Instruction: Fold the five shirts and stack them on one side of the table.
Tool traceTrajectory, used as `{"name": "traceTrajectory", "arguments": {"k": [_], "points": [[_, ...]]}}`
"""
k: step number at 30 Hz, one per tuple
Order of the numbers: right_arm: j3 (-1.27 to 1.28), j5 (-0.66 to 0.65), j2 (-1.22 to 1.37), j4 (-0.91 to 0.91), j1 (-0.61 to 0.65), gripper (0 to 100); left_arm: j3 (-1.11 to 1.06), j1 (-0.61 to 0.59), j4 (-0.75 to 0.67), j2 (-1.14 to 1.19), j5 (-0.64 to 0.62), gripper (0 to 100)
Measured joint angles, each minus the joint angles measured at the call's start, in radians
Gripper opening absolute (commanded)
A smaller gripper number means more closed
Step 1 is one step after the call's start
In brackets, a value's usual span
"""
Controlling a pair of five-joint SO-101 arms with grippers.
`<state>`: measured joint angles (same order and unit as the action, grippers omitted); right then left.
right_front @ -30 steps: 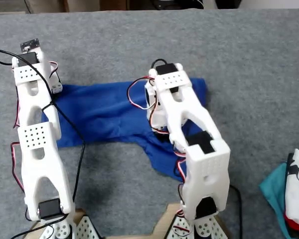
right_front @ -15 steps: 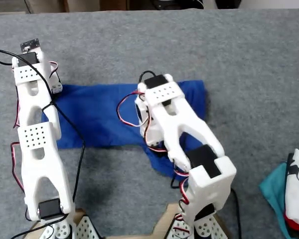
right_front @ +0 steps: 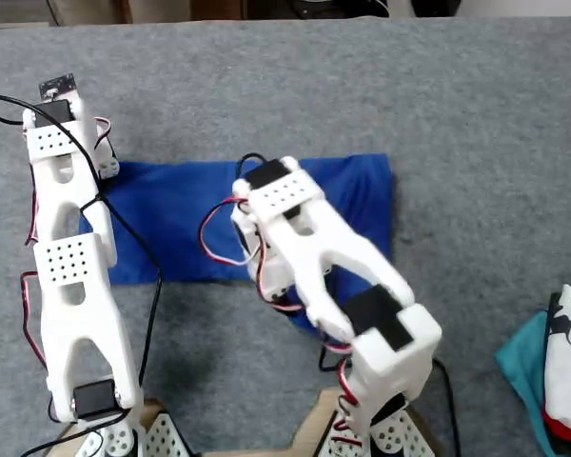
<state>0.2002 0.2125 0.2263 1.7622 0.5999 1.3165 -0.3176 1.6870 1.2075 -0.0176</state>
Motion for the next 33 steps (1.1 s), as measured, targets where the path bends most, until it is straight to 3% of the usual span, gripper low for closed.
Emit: {"name": "traceTrajectory", "arguments": {"k": [7,17,33], "points": [[0.002,-0.023,-0.18,0.002,-0.012,0.2,0.0,0.0,0.0,0.0,0.0,2],[0.083,-0.023,-0.163,-0.203,-0.187,0.5,0.0,0.0,0.0,0.0,0.0,2],[0.245,-0.023,-0.149,-0.218,-0.186,0.5,0.0,0.0,0.0,0.0,0.0,2]]}}
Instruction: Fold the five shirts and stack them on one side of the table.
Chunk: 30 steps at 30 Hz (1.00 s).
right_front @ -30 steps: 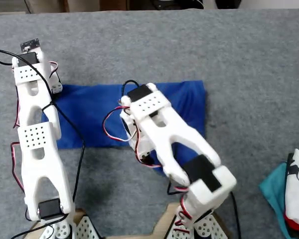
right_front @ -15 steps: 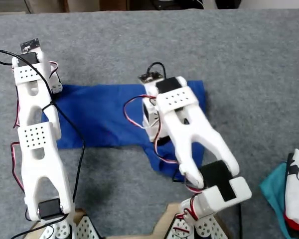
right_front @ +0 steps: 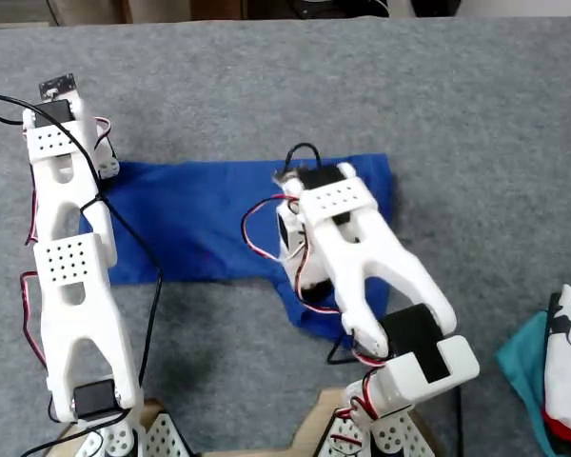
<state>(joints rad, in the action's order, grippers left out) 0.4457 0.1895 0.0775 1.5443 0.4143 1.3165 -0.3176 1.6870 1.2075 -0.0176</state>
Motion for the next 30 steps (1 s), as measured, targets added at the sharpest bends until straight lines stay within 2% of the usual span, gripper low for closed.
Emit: {"name": "traceTrajectory", "arguments": {"k": [7,13,16,21,25,30], "points": [[0.034,-0.002,0.0,0.0,0.135,0.5,0.0,0.0,0.0,0.0,0.0,2],[0.029,-0.002,0.0,0.0,0.141,0.5,0.0,0.0,0.0,0.0,0.0,2],[-0.054,-0.002,-0.003,0.031,0.071,0.5,0.0,0.0,0.0,0.0,0.0,2],[-0.319,-0.104,-0.048,0.038,-0.118,0.5,0.02,0.0,0.003,0.003,-0.003,2],[-0.417,-0.155,-0.038,-0.106,-0.21,0.5,0.092,0.002,0.02,0.014,-0.003,2],[-0.433,-0.163,0.087,-0.267,-0.227,0.5,0.16,0.002,0.021,0.017,-0.003,2]]}}
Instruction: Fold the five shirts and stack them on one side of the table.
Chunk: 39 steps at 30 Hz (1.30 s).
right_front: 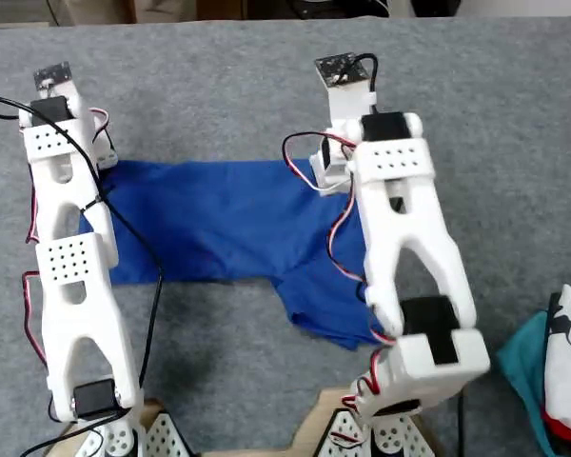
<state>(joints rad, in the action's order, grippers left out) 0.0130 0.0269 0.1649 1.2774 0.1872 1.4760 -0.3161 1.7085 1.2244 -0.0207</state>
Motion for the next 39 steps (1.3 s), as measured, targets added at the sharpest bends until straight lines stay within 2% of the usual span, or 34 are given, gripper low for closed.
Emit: {"name": "traceTrajectory", "arguments": {"k": [9,17,25,34,39], "points": [[-0.084,-0.002,0.127,-0.04,-0.002,0.5,0.037,0.0,0.0,0.0,0.0,2],[-0.192,-0.002,0.348,-0.12,-0.064,0.5,0.048,0.0,-0.003,0.0,0.002,2],[-0.48,-0.005,0.626,-0.127,-0.137,0.5,0.044,0.0,-0.127,0.097,0.0,2],[-0.865,-0.002,0.796,0.091,-0.192,0.5,0.072,0.002,-0.141,0.118,0.0,2],[-1.076,-0.002,0.824,0.265,-0.193,0.5,0.075,0.002,-0.138,0.12,-0.028,16]]}}
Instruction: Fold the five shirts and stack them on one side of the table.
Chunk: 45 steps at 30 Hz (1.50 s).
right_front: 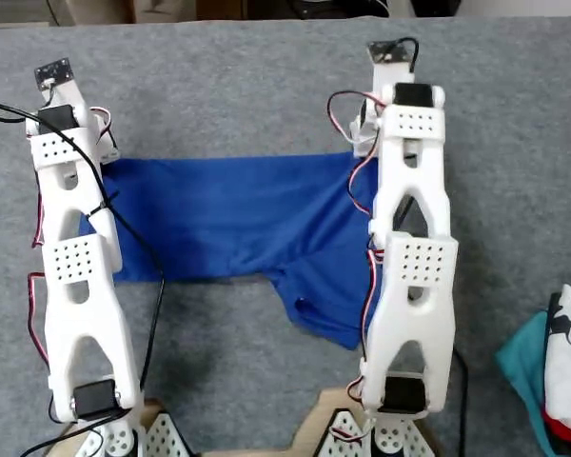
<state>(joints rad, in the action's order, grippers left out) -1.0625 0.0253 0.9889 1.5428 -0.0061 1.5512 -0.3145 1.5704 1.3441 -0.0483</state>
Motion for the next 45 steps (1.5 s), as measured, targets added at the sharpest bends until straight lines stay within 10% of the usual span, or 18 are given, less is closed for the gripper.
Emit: {"name": "traceTrajectory", "arguments": {"k": [16,31,45], "points": [[-0.221,-0.216,-0.009,0.226,0.381,0.5,0.035,-0.118,0.178,-0.29,-0.005,8],[-0.221,-0.216,-0.009,0.226,0.256,0.5,-1.097,-0.084,0.11,-0.845,0.055,12],[-0.133,-0.216,-0.009,0.226,0.252,0.5,-1.284,-0.089,-0.032,-0.845,0.063,13]]}}
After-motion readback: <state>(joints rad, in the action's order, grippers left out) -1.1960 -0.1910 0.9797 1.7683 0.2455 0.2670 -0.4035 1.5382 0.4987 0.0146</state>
